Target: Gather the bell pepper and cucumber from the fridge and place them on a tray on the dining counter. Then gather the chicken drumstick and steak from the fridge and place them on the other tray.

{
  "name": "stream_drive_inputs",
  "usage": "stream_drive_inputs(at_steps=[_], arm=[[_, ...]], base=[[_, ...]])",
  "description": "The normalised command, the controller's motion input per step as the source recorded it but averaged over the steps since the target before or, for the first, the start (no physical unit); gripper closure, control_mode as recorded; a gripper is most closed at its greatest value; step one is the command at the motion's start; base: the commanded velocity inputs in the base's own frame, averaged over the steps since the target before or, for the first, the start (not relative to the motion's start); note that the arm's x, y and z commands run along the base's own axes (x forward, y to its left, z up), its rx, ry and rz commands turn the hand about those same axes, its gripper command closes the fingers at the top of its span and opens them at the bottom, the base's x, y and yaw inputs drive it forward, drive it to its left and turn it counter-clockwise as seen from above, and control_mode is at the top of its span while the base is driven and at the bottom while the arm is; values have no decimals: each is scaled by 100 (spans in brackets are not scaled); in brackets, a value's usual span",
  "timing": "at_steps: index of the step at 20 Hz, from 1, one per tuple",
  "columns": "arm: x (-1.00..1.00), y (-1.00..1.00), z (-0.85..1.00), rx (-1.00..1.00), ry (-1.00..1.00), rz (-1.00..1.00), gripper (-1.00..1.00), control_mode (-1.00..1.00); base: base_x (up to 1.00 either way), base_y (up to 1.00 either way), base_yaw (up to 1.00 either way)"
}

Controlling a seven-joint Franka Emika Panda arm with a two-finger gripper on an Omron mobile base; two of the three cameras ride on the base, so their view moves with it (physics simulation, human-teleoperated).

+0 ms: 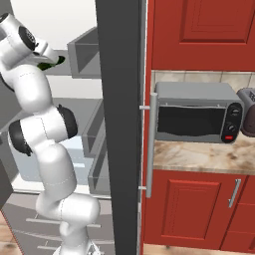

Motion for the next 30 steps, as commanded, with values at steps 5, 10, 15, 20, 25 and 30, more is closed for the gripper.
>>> stream_drive_inputs(at_steps=[5, 10, 15, 20, 25, 30], arm=[[-28, -13, -22, 6, -12, -2, 100, -100], [-66, -54, -20, 10, -22, -5, 100, -100], [-97, -86, -10, 14, -24, -7, 100, -100], [-100, -52, 8, 13, -18, -5, 100, -100], [-100, -3, 38, 7, -12, -1, 100, -100], [-100, 0, 49, 3, -4, 0, 100, -100]], base=[[0, 0, 0], [0, 0, 0], [0, 0, 0], [0, 0, 0], [0, 0, 0], [0, 0, 0]])
